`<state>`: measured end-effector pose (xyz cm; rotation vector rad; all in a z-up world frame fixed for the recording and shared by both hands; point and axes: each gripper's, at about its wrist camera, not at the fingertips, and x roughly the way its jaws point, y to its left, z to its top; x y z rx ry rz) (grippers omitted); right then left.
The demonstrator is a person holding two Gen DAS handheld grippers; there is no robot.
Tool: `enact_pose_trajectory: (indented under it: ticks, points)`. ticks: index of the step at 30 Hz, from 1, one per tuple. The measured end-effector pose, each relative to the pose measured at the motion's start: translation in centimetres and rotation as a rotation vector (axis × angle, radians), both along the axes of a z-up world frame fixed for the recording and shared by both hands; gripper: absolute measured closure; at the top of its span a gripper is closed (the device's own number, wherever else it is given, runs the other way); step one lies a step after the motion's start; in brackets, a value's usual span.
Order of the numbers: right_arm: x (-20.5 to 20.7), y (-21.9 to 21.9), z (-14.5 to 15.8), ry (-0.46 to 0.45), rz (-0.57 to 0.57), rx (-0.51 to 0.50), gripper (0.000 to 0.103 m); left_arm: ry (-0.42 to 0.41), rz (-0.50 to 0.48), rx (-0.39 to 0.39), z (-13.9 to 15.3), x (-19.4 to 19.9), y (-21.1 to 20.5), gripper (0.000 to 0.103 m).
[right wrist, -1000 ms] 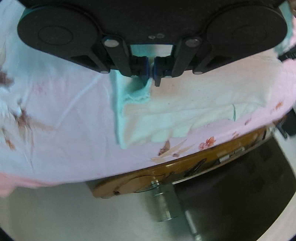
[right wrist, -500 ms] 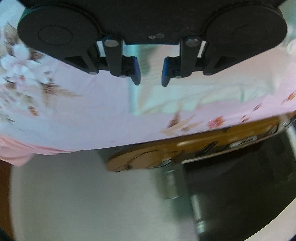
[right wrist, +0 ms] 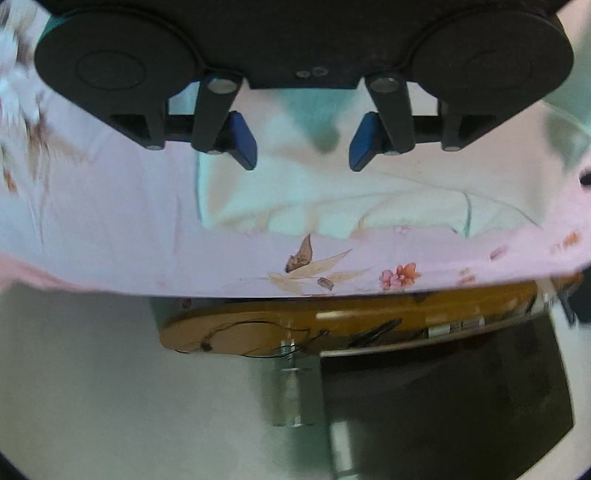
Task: Fold small clothes
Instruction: 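Press the folded edge flat with the left gripper while the right gripper smooths the fold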
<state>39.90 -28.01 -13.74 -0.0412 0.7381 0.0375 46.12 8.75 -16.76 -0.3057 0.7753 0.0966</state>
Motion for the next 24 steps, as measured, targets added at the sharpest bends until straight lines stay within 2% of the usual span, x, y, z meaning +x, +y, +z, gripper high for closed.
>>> enact_pose_trajectory:
  ticks: [3,4,5,7,8,11,14,15,18,23,24]
  points:
    - [1.1,0.8,-1.2,0.036,0.07,-0.049,0.047,0.029,0.014,-0.019,-1.1,2.2,0.2,0.099]
    - [1.1,1.0,-1.4,0.039,0.105,-0.06,0.058,0.024,0.017,-0.016,-1.2,2.5,0.2,0.099]
    - [1.1,1.3,-1.5,0.039,0.137,-0.064,0.074,0.015,0.012,-0.006,-1.2,2.7,-0.1,0.099]
    - [0.8,1.6,-1.4,0.037,0.16,-0.063,0.092,-0.007,0.0,0.01,-1.1,2.7,-0.5,0.099]
    - [0.7,1.4,-1.4,0.034,0.156,-0.048,0.095,-0.023,-0.016,0.018,-1.0,2.5,-0.8,0.099]
    - [0.2,0.4,-1.0,0.006,0.121,0.009,0.097,-0.053,-0.057,0.036,-0.8,2.5,-1.7,0.099]
    - [-0.4,-0.2,-0.9,-0.021,0.073,0.01,0.097,-0.038,-0.076,0.029,-1.3,3.0,-2.1,0.099]
    - [-0.1,-0.3,-1.5,0.001,0.059,0.007,0.097,-0.033,-0.074,0.034,-1.5,3.3,-2.1,0.099]
    - [-0.3,-0.3,-2.1,-0.011,0.067,-0.003,0.096,-0.036,-0.078,0.058,-2.3,3.8,-2.0,0.099]
    - [-0.2,-0.3,-2.1,-0.008,0.057,0.011,0.093,-0.026,-0.02,0.034,-2.5,5.3,-0.8,0.099]
    - [-0.3,-0.3,-2.2,-0.015,0.057,0.008,0.093,-0.022,-0.005,0.01,-2.5,5.5,-0.5,0.099]
